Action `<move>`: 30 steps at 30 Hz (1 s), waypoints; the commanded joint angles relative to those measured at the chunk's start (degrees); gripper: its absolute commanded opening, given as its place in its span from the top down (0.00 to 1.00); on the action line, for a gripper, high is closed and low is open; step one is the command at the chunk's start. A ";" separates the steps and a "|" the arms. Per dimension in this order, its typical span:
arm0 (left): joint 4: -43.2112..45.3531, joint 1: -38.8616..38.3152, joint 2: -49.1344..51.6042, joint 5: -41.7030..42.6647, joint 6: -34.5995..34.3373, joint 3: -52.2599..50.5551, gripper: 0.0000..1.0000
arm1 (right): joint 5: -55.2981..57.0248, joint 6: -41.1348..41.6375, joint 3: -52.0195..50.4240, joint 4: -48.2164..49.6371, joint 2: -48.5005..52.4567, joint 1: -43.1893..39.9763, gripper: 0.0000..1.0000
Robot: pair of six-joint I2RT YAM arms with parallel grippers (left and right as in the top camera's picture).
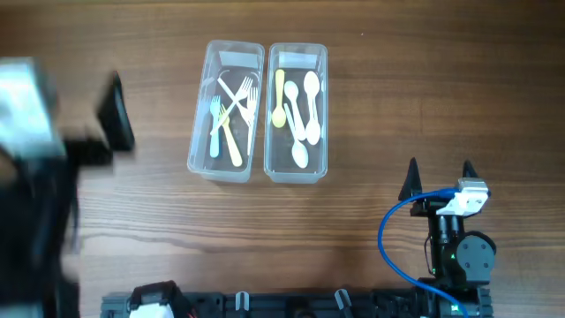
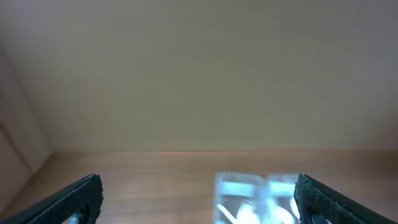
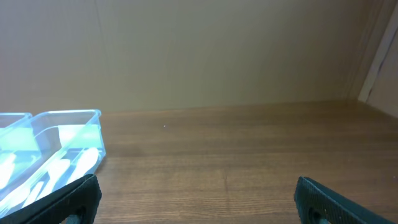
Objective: Pack container
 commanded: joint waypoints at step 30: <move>41.77 -9.11 -49.92 2.27 -7.67 -83.14 0.00 | 1.38 1.03 -0.09 0.22 -0.26 0.35 0.00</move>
